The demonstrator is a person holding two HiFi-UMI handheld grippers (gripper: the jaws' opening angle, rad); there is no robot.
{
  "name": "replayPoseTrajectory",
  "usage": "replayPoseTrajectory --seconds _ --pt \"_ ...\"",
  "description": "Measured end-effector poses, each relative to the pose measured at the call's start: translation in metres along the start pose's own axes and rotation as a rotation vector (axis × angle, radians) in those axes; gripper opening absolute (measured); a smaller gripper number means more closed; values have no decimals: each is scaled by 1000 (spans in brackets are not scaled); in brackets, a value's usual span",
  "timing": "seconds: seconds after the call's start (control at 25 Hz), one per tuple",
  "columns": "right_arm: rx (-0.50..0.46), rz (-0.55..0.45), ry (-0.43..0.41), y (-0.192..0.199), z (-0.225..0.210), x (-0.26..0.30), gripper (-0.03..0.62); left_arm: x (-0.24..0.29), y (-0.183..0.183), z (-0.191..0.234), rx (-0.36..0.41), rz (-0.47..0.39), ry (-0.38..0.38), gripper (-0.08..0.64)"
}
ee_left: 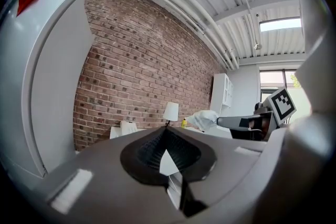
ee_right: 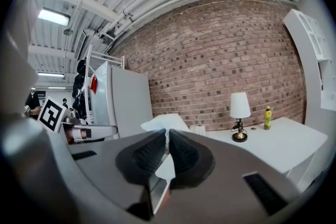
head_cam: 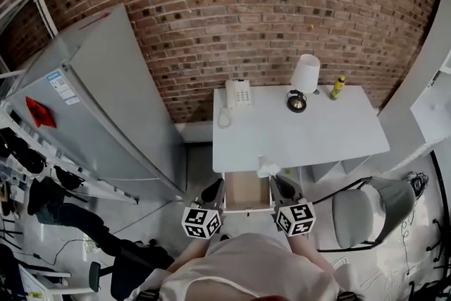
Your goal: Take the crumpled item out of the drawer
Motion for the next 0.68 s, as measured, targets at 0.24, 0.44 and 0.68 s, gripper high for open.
replayPoseTrajectory --seconds 0.24,0.44,0.68 --pt "13 -2 -11 2 7 0 26 -8 3 4 1 19 -13 9" --pt "18 -2 -15 3 13 1 26 -11 4 6 5 27 -12 9" --pt "19 -3 -17 4 19 4 26 -14 6 12 6 35 -10 9"
Point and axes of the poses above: the fingertips, and each gripper's own axes: x forward along the fingers, z to its left, y out of its underside, the point moved 3 cm from there along -x, backward along the fingers, and after that the axes turned 11 degrees about -x, right-handed, at the moved point
